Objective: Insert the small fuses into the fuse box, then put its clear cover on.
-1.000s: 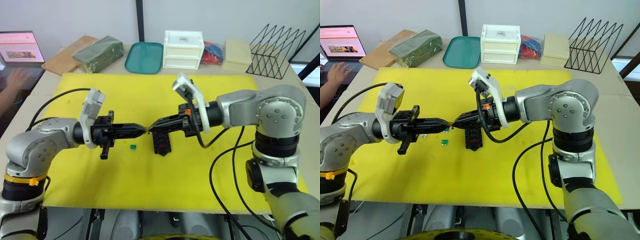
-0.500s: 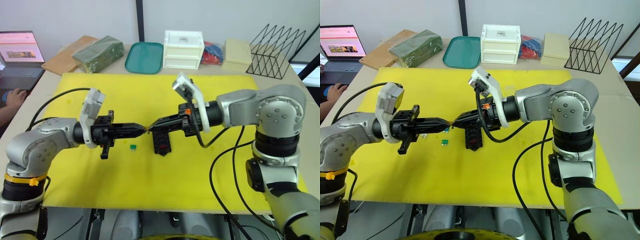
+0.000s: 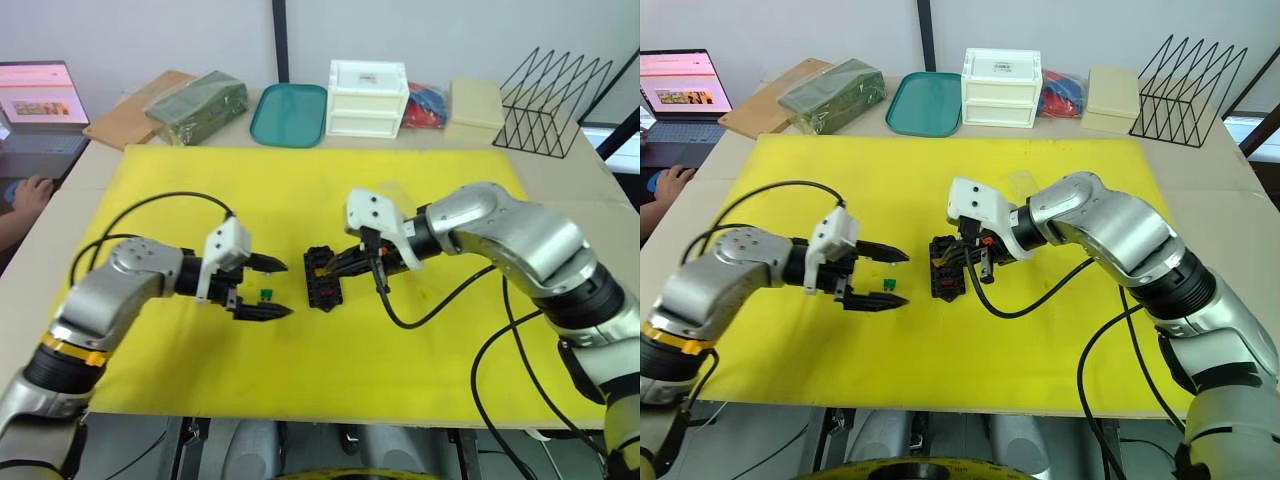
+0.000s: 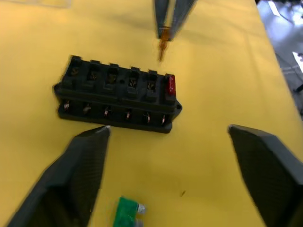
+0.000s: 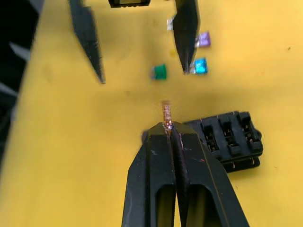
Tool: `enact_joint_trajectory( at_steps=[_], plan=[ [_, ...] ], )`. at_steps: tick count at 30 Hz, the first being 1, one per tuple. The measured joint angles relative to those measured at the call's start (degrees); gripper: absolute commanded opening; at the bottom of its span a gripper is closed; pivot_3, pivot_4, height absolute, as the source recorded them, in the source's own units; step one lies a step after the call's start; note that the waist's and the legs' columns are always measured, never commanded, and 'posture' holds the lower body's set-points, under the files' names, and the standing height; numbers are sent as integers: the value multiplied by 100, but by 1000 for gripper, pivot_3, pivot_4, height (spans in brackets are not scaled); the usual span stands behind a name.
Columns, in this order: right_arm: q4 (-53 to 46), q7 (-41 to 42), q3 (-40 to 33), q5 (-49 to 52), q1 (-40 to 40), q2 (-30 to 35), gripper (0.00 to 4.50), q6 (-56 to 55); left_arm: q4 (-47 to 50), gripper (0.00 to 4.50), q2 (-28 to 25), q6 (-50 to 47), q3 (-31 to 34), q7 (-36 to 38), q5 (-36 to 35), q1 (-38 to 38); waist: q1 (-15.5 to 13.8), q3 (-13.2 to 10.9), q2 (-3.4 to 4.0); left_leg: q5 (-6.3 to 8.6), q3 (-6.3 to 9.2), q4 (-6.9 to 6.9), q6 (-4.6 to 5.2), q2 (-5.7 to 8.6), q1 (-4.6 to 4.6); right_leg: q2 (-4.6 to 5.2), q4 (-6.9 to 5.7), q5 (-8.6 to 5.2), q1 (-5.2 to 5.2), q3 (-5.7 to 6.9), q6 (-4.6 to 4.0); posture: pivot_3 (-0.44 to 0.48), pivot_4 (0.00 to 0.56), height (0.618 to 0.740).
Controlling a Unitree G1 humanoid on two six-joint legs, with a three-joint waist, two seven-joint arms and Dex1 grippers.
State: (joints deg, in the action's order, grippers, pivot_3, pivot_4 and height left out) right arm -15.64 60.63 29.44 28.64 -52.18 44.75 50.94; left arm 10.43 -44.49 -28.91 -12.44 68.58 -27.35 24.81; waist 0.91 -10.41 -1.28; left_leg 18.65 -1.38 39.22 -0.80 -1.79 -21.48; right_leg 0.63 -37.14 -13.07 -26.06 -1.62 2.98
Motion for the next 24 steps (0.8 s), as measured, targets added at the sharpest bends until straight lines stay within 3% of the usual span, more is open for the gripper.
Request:
enact_joint_trajectory(
  at_steps=[7,24],
  plan=[
    [171,501,127,-591,7,-53,0,-452,-348,4478,339,616,-191,70,555,199,-7,0,0,0,2,0,0,-2,-1,2,-5,0,-4,1,0,0,150,740],
    [344,662,142,-1176,270,-319,0,-572,-500,4478,623,831,-240,124,885,199,-11,0,0,0,3,2,0,-2,0,3,-7,1,-3,1,-1,0,150,740]
  ],
)
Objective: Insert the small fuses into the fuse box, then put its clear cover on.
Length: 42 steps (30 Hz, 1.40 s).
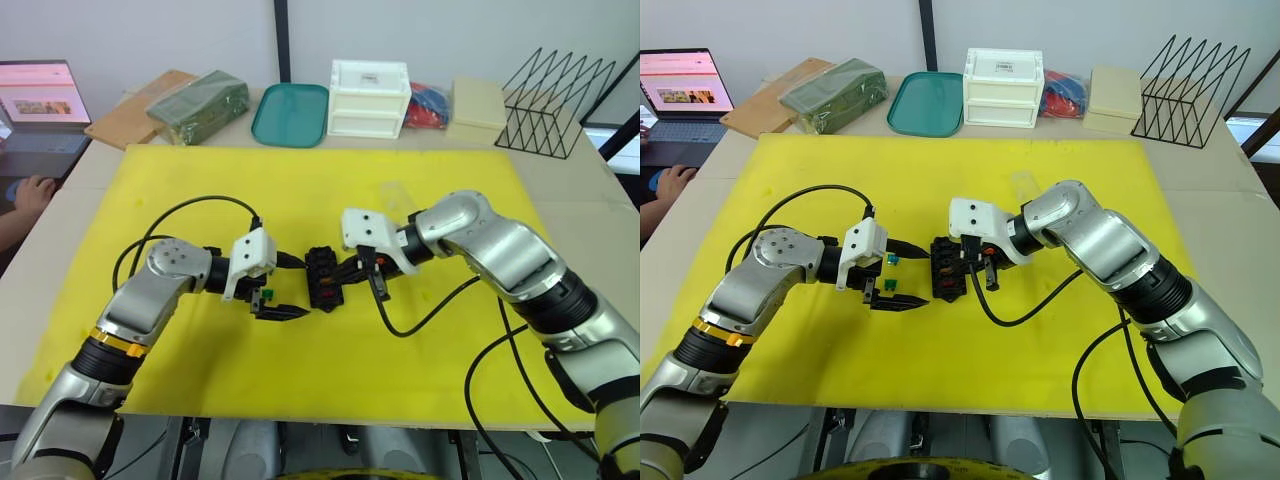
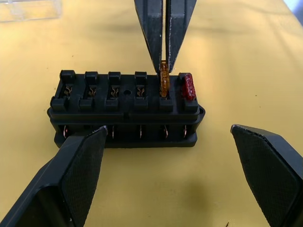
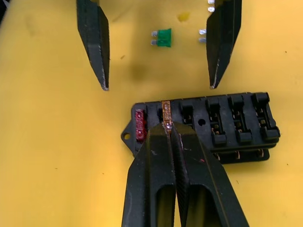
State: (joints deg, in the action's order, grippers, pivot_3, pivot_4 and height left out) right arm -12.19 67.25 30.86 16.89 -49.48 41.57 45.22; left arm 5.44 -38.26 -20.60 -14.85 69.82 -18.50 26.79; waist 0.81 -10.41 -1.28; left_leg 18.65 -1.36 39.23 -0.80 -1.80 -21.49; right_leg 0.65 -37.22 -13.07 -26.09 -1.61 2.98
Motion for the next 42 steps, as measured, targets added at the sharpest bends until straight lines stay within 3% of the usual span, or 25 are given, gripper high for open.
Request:
enact_joint_trajectory(
  at_steps=[42],
  plan=[
    [-171,49,-77,-102,110,-51,0,62,-139,4478,231,212,1,-9,308,0,1,1,0,0,0,1,0,0,3,1,-4,0,2,1,0,0,150,740]
  ],
)
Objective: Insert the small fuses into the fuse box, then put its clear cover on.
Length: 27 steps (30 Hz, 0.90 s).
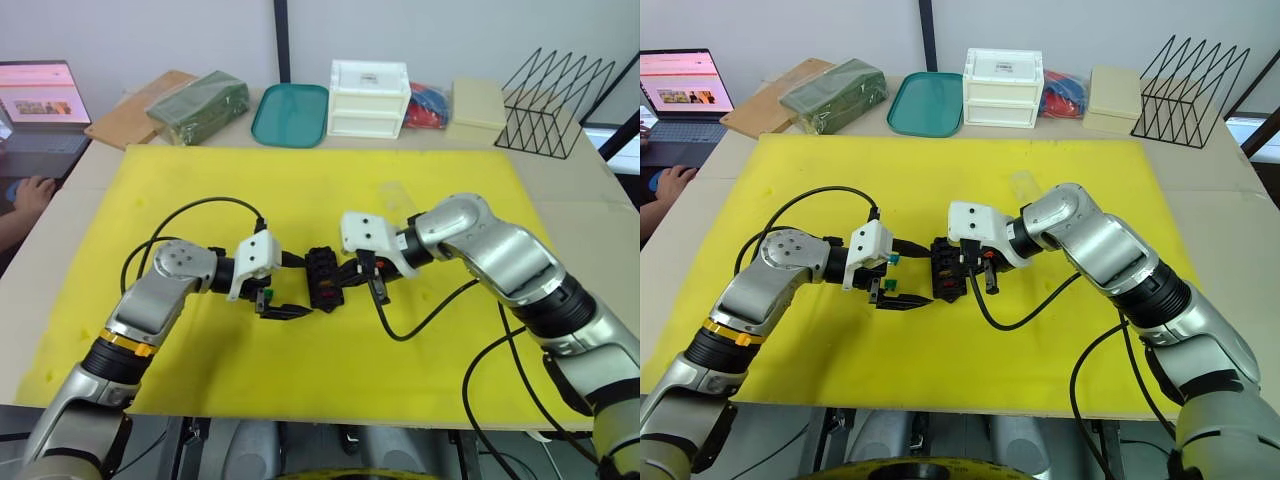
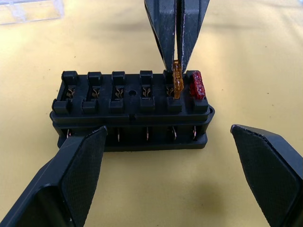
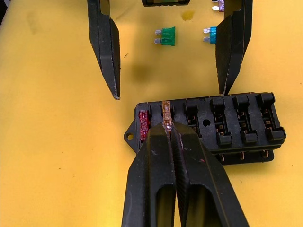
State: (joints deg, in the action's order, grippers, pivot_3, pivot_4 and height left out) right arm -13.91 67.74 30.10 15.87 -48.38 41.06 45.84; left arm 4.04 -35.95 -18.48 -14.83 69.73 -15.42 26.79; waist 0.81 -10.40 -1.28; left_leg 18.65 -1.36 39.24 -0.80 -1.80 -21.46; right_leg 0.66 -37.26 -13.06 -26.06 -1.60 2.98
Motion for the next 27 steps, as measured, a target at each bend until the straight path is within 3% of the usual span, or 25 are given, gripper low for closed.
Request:
enact_joint_trajectory(
  at_steps=[27],
  plan=[
    [-61,28,158,-772,263,8,0,-751,2,4478,28,-2,0,-38,0,0,10,4,-1,0,3,2,0,1,21,-1,0,0,25,1,0,0,150,740]
  ],
)
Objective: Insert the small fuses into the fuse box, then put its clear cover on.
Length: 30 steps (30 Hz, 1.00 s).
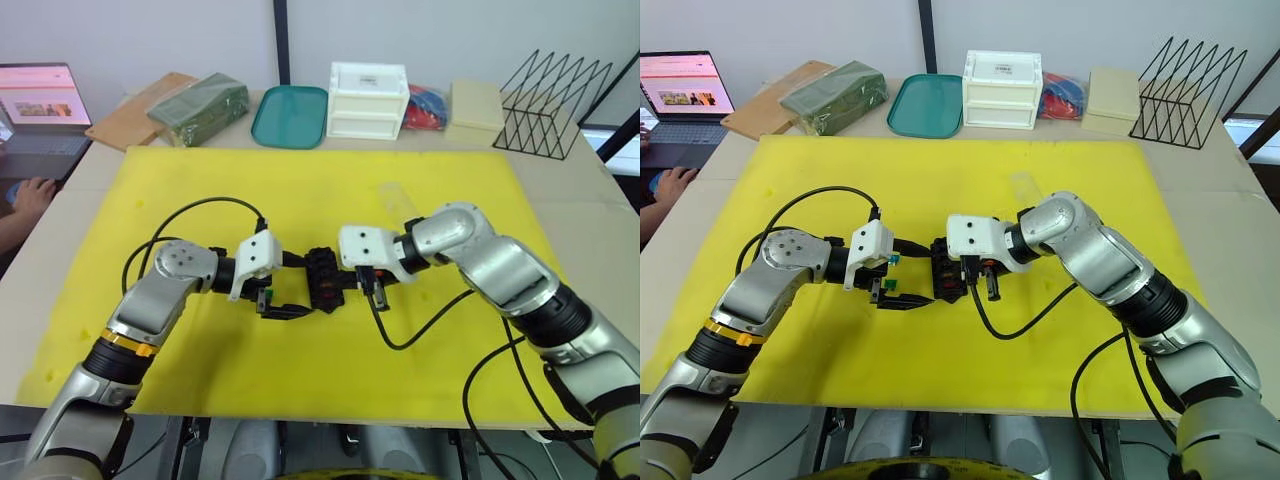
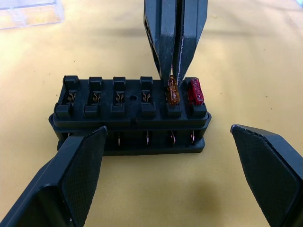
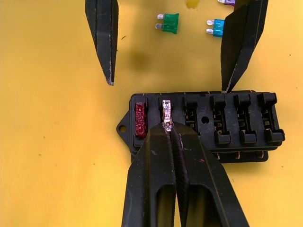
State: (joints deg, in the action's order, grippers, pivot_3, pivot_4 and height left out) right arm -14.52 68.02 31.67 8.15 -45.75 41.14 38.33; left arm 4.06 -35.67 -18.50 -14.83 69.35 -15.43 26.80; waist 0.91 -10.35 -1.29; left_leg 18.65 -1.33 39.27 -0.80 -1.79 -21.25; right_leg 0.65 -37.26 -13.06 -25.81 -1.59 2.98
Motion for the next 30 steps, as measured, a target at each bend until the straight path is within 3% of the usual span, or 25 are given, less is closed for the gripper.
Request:
enact_joint_trajectory(
  at_steps=[7,12,25,29,30],
  plan=[
    [-3,97,-49,-3,-11,-20,0,142,13,4478,0,-8,0,-37,-1,0,-9,0,0,0,1,1,0,0,-1,1,0,0,0,1,0,0,150,740],
    [12,143,-121,1,-53,-51,1258,386,15,4500,-5,-14,0,-68,-1,-1,-5,0,0,0,2,1,0,0,-2,0,0,0,-1,2,0,0,150,740],
    [-193,188,-539,451,-417,-118,1258,1013,59,4500,-29,-16,15,-77,-8,-6,-12,0,0,-2,5,2,-4,0,-7,1,-2,0,-4,5,-1,0,150,740],
    [-222,135,-561,579,-412,-189,26,1059,59,4500,-29,-15,17,-80,-8,-8,-1,0,0,-2,5,2,-4,-1,-6,0,-3,0,-4,5,-1,0,150,740],
    [-236,113,-561,607,-394,-211,26,1052,59,4500,-29,-15,17,-80,-8,-8,-2,0,0,-2,6,1,-4,-1,-6,0,-3,0,-4,5,-1,0,150,740]
  ],
)
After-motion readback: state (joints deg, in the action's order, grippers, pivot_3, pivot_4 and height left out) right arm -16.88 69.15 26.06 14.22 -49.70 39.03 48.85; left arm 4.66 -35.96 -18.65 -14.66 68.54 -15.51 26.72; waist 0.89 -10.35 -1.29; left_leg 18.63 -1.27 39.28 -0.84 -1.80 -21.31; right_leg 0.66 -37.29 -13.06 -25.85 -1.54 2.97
